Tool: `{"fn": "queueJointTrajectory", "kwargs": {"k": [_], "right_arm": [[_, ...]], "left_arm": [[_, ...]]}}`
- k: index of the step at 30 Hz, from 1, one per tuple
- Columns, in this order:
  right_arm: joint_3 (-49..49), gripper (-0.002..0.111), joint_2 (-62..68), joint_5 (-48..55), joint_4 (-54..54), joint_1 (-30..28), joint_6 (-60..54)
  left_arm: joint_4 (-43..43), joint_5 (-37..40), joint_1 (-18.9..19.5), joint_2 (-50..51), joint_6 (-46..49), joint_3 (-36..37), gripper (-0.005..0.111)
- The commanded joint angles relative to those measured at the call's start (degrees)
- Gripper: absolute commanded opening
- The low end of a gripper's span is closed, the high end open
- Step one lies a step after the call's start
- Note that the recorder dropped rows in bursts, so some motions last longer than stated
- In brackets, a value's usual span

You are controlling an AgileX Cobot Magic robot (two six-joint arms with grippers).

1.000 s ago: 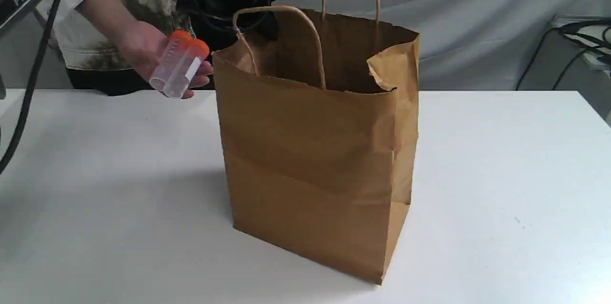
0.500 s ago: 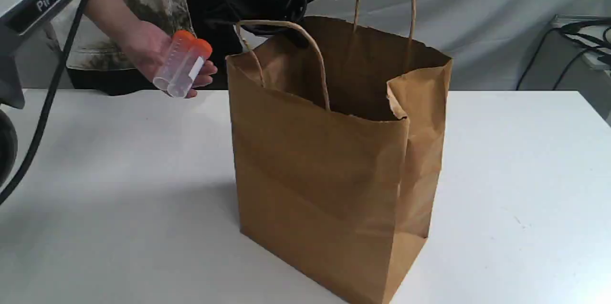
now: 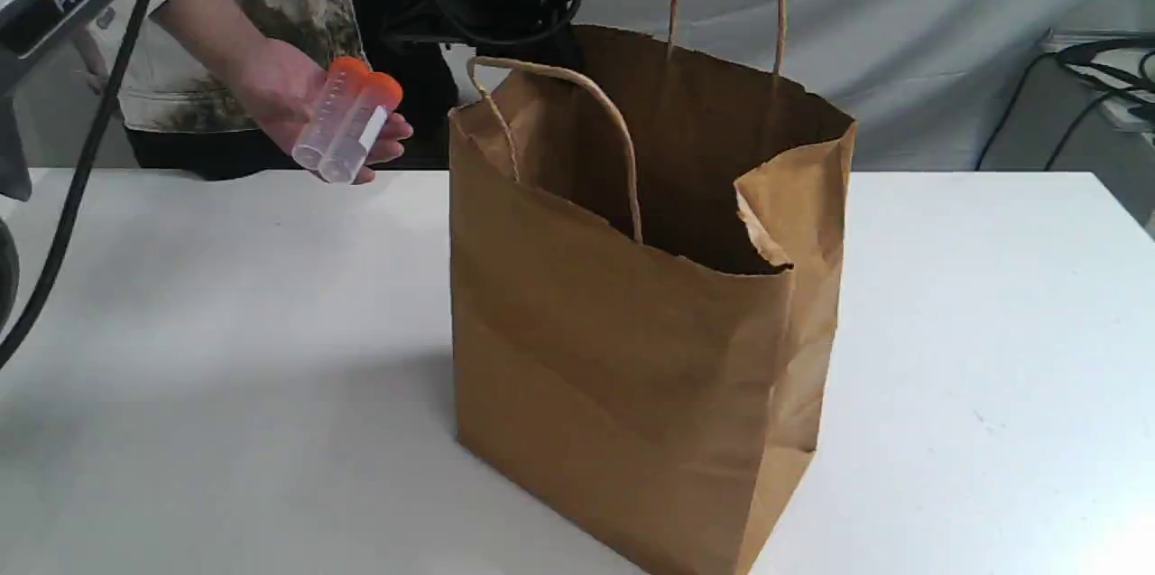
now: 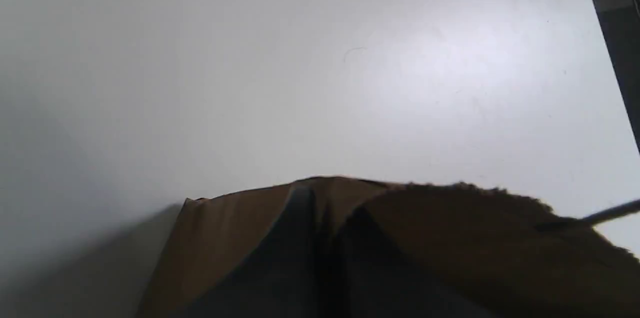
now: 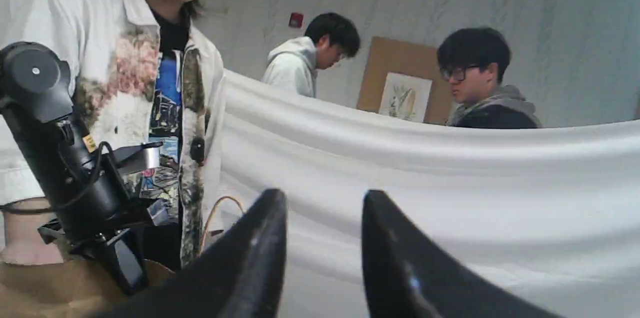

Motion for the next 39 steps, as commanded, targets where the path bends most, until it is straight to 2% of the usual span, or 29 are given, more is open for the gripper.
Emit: {"fn": "queueJointTrajectory", "kwargs": {"k": [1,3,6,11,14,18,25,33,39], "right_arm": [[-7.13,0.045,9.46,7.51,-3.51,0.85,8.65],[-10.93,0.045,14.29,12.73,-4.71,3.88,9.75],[-14.60,0.045,20.44,17.04,-4.60,12.10,7.79],[-15.32,0.046,26.86,17.11,-4.60,26.43,5.35],[-15.32,0.054,30.46,15.64,-4.60,29.95,4.44],[-15.32,0.060,34.52,12.89,-4.60,30.08,4.44],[-15.32,0.059,37.03,4.00,-4.83,29.83,3.13],[-15.32,0.059,39.12,1.25,-3.98,20.79,2.10],[-15.32,0.059,42.76,-0.82,-4.86,20.63,3.61]], "left_arm": [[-0.97,-0.13,-0.22,-0.86,-1.22,-0.18,0.000],[-0.97,-0.13,-0.22,-0.86,-1.22,-0.18,0.000],[-0.97,-0.13,-0.22,-0.86,-1.22,-0.18,0.000],[1.44,-0.13,-0.10,-0.86,-1.22,-0.18,0.000],[2.22,-0.13,0.12,-0.86,-1.22,-0.18,0.000],[2.88,-0.13,0.12,-0.86,-0.84,-0.18,0.000],[2.75,-0.13,0.12,-0.86,-0.84,-0.18,0.000],[2.26,-0.13,0.12,-0.86,-0.61,-0.18,0.000],[2.26,-0.13,0.12,-0.86,0.68,-0.18,0.000]]}}
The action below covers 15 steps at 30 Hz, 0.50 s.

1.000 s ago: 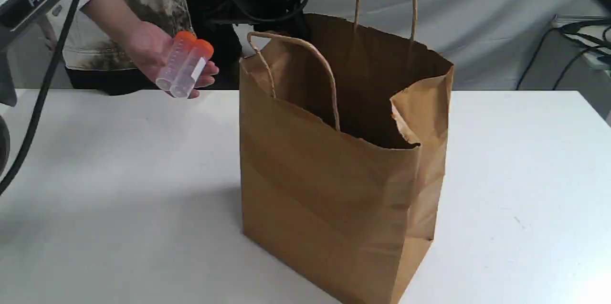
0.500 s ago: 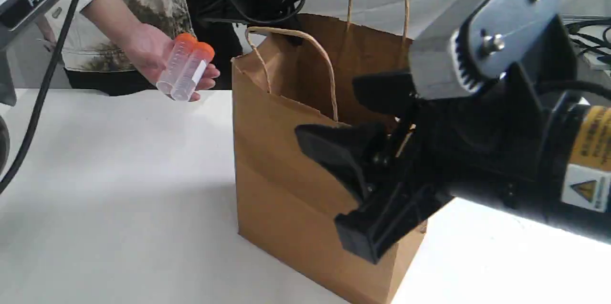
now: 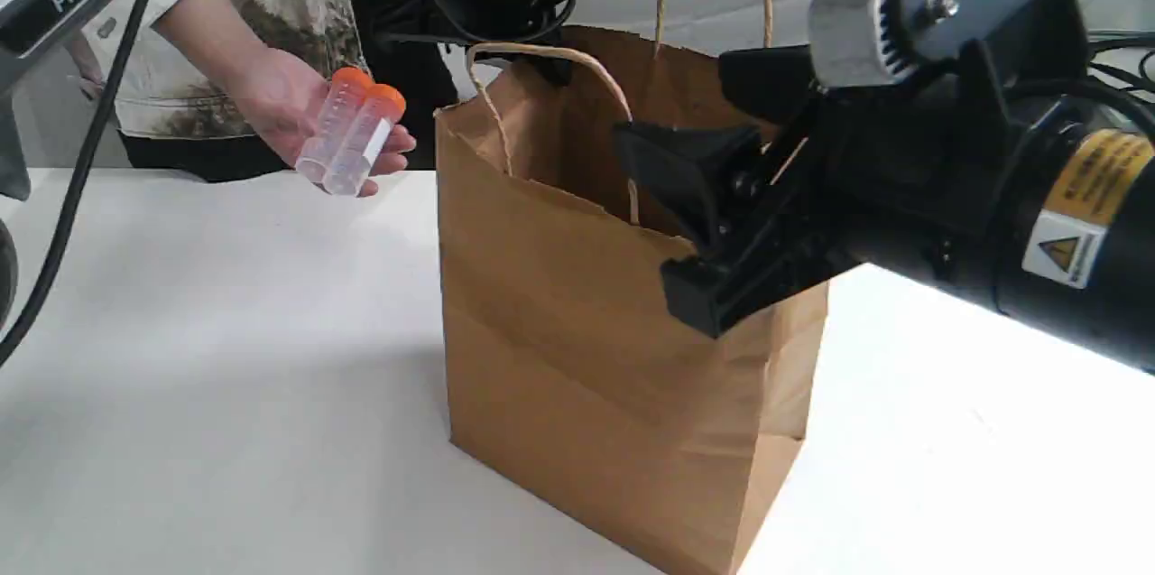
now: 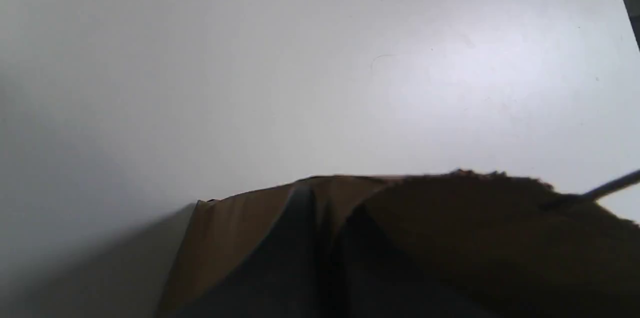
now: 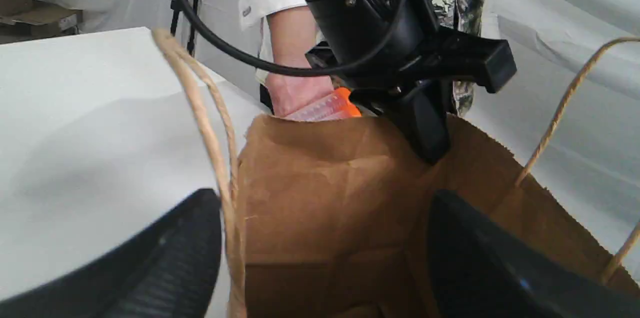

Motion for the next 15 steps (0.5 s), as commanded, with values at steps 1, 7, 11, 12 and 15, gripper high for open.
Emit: {"fn": "queueJointTrajectory", "kwargs": {"k": [1,7,11,12,15], "right_arm": [[-0.22,0.059,2.08,-2.61,-0.64,-0.40,1.01],[-0.22,0.059,2.46,-8.26,-7.88,-0.40,10.57],[-0.27,0.054,3.77,-11.37,-15.83,-0.40,18.76],[-0.38,0.053,4.32,-11.37,-16.09,-0.40,18.92],[-1.29,0.050,6.76,-11.54,-16.09,-0.40,18.67]], "left_arm": [[-0.51,-0.13,0.12,-0.86,0.64,-0.18,0.000],[-0.51,-0.13,0.12,-0.86,0.65,-0.18,0.000],[-0.51,-0.13,0.12,-0.86,0.65,-0.18,0.000],[-0.51,-0.13,0.12,-0.86,0.65,-0.18,0.000],[-0.51,-0.13,0.12,-0.86,0.65,-0.18,0.000]]}}
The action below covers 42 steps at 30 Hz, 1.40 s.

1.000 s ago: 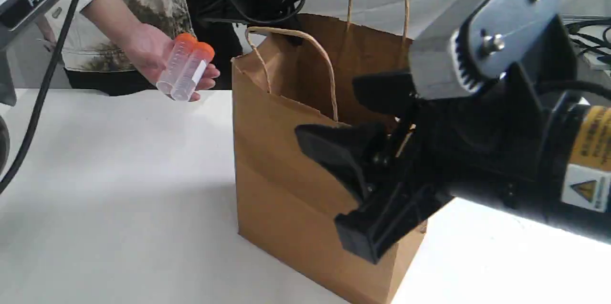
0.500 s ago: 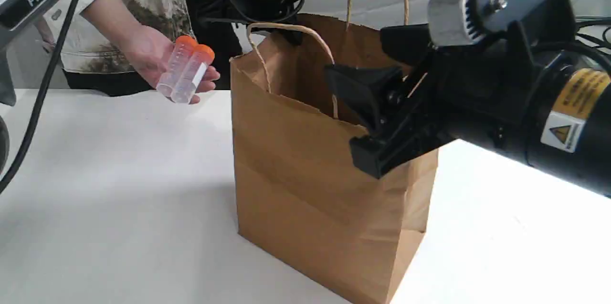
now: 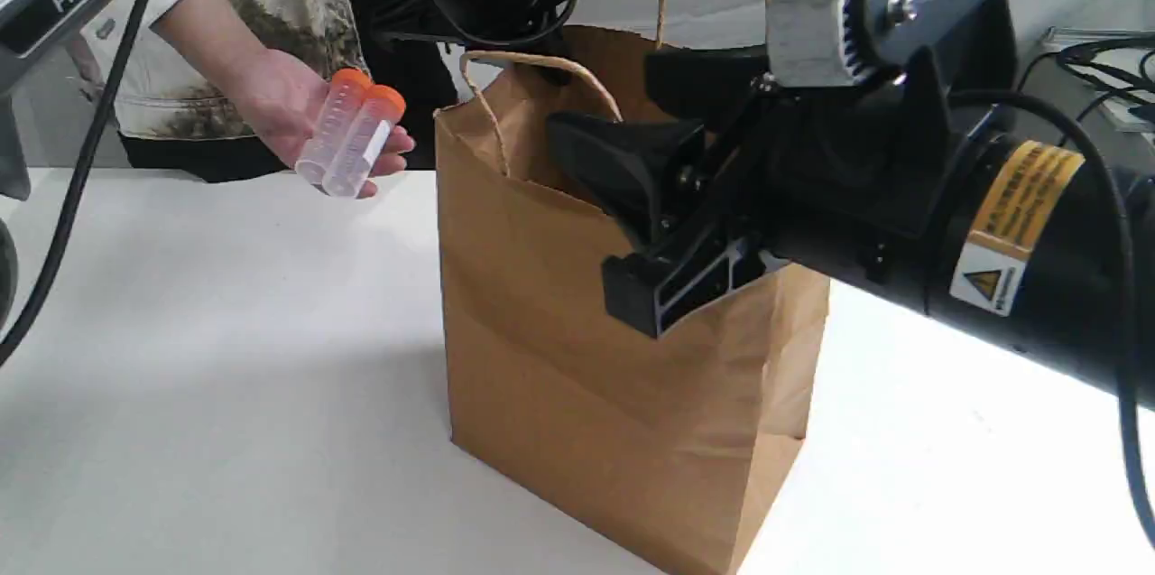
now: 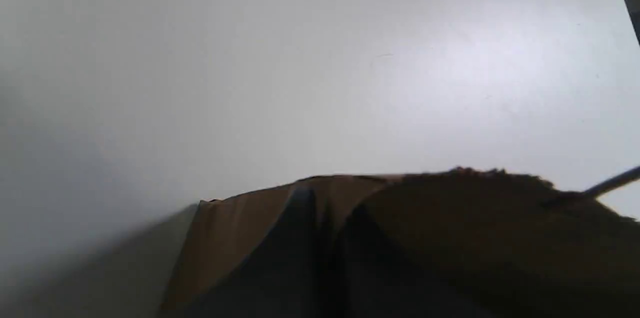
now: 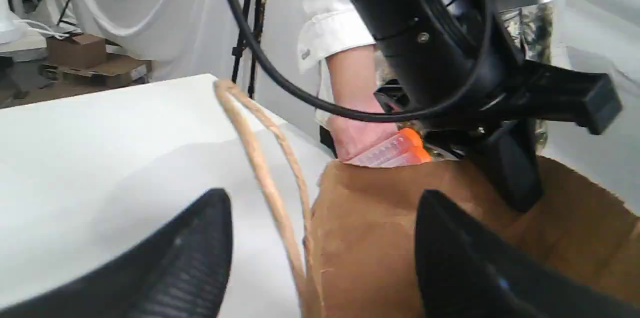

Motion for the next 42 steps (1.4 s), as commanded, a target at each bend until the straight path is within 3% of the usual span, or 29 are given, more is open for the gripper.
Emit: {"fn": "queueJointTrajectory", "kwargs": {"k": [1,2,6,11,17,26,35,42], "right_arm": [[-1.77,0.046,2.46,-0.86,-1.53,-0.40,1.15],[-2.44,0.041,2.95,-0.86,-1.53,-0.40,1.15],[-5.08,0.000,3.96,1.07,-1.53,-0.40,1.15],[-5.34,0.000,2.63,3.39,-5.38,0.26,2.00],[-5.34,0.000,-2.84,7.36,-11.96,3.04,2.71],[-5.34,0.000,-12.96,13.48,-13.06,3.16,4.89],[-7.52,0.000,-13.18,16.69,-15.03,3.16,5.86],[-14.81,0.000,-9.56,20.88,-15.42,3.16,6.74]], "left_arm": [[-0.51,-0.30,0.12,-0.86,0.08,-0.18,0.000],[-0.51,-0.45,0.12,-0.86,0.08,-0.18,0.000],[-1.13,-0.58,0.12,-0.86,0.08,-0.18,0.000],[-0.70,-0.23,0.12,-0.86,0.08,-0.18,0.000],[8.46,-0.13,0.12,-0.86,-0.18,0.07,0.000],[1.57,-0.13,4.15,-2.26,-3.66,-0.42,0.000],[3.31,-0.13,4.15,-4.03,-4.61,2.74,0.000],[-0.42,-0.13,4.15,-4.76,-4.83,8.95,0.000]]}}
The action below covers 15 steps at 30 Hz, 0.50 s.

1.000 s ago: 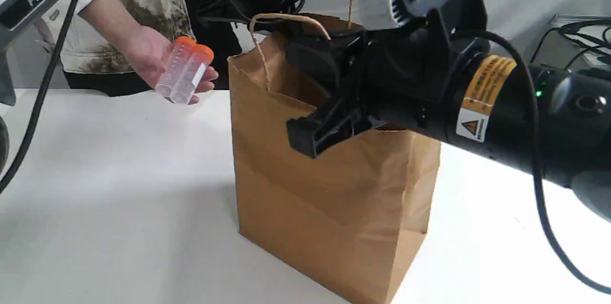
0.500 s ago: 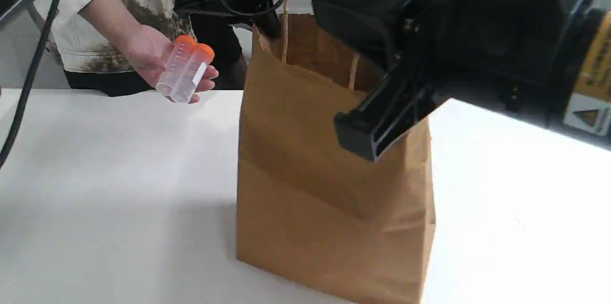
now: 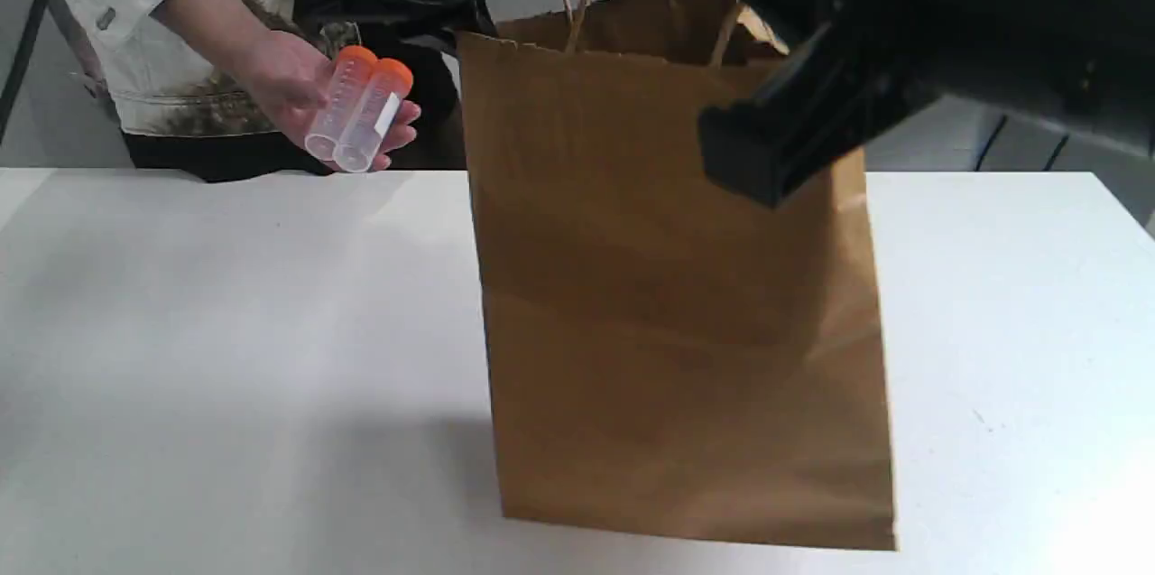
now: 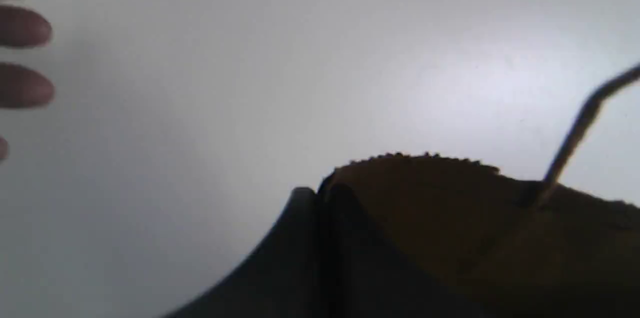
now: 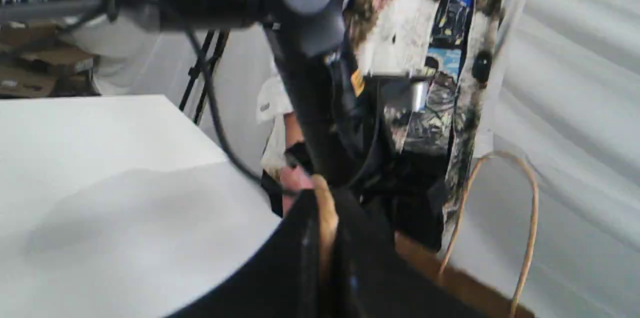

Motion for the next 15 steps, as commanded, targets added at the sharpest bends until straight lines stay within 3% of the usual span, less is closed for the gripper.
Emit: {"fn": "queueJointTrajectory", "kwargs": {"k": [1,9,15], "right_arm": [[-3.23,0.000,2.74,4.20,-0.46,0.17,0.79],[-3.45,0.000,9.44,0.90,-0.73,0.07,0.68],[-3.48,0.000,10.90,0.60,-0.92,-0.05,-0.65]], "left_arm": [[0.00,-0.61,0.19,-1.39,-0.64,3.11,0.000],[3.43,-0.61,0.40,-4.21,-0.36,9.20,0.000],[-1.77,-0.61,2.59,-4.21,-0.36,12.41,0.000]]}}
